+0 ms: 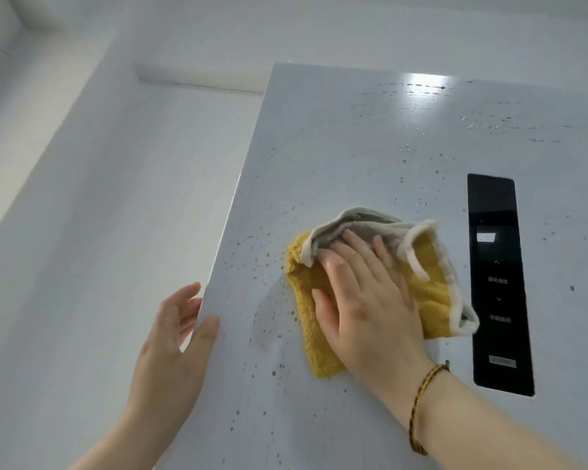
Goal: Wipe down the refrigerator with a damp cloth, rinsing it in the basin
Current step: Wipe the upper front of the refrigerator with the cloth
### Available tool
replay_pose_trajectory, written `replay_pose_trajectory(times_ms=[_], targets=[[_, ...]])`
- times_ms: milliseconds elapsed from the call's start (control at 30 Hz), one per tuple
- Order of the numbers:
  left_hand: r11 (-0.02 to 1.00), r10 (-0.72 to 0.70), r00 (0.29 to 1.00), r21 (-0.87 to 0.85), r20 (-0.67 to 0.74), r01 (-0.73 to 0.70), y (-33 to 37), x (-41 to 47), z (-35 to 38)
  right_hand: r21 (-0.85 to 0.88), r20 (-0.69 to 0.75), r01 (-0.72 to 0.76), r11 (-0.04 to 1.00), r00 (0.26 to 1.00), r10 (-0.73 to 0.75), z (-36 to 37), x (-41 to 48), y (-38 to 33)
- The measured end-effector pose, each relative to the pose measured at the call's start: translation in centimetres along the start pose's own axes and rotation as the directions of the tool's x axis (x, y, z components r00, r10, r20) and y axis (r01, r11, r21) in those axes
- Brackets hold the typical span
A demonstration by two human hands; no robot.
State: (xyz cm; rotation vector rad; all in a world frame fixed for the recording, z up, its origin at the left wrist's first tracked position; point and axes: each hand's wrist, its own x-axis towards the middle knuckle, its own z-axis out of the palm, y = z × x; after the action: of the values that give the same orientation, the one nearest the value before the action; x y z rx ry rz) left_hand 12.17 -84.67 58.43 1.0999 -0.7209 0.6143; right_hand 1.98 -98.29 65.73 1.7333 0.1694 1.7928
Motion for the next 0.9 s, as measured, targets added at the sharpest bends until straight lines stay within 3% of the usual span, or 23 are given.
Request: replay_pose_trajectory(times_ms=[233, 333, 367, 433, 533, 633, 700, 767, 900], targets=[[0.999, -0.025, 0.999, -0.021, 0.026, 0.025, 0.4, 2.5, -0.2, -0.079, 0.255, 0.224, 0.971, 0.947, -0.198, 0.1, 4.6, 2.6], [0.998, -0.056, 0.997, -0.04, 0.062, 0.058, 0.4, 2.9, 0.0, -0.133, 0.383, 0.042, 0.99, 0.924, 0.012, -0.1, 10.3, 4.6], [0.998, -0.053, 0.995, -0.035, 0.08, 0.056, 0.4, 3.0, -0.1, -0.146, 0.406, -0.066, 0.987, 0.906, 0.121, 0.2, 11.8, 5.3], [0.999, -0.032, 0.994, -0.037, 0.105, 0.036, 0.3, 3.1, -0.3, -0.218, 0.411, -0.143, 0.965, 0.884, 0.224, 0.7, 13.2, 5.1], [0.998, 0.004, 0.994, -0.058, 0.112, 0.003, 0.1, 3.2, -0.2, -0.168, 0.475, 0.043, 0.985, 0.879, 0.043, 1.4, 12.5, 1.6], [0.997, 0.03, 0.993, -0.074, 0.113, -0.022, 0.2, 3.7, 0.2, -0.023, 0.552, 0.295, 0.955, 0.8, -0.234, 2.1, 11.3, -1.3], [0.995, 0.046, 0.992, -0.092, 0.121, -0.034, 0.1, 3.9, 0.5, -0.005, 0.56, 0.369, 0.929, 0.771, -0.303, 2.3, 12.0, -1.0], [0.993, 0.056, 0.992, -0.112, 0.111, -0.043, -0.1, 3.9, 0.7, -0.074, 0.546, 0.33, 0.941, 0.803, -0.239, 2.8, 13.8, 0.9], [0.988, 0.067, 0.995, -0.142, 0.075, -0.056, -0.2, 3.8, 0.7, -0.233, 0.445, 0.019, 0.972, 0.891, 0.089, 3.3, 18.1, 3.8]])
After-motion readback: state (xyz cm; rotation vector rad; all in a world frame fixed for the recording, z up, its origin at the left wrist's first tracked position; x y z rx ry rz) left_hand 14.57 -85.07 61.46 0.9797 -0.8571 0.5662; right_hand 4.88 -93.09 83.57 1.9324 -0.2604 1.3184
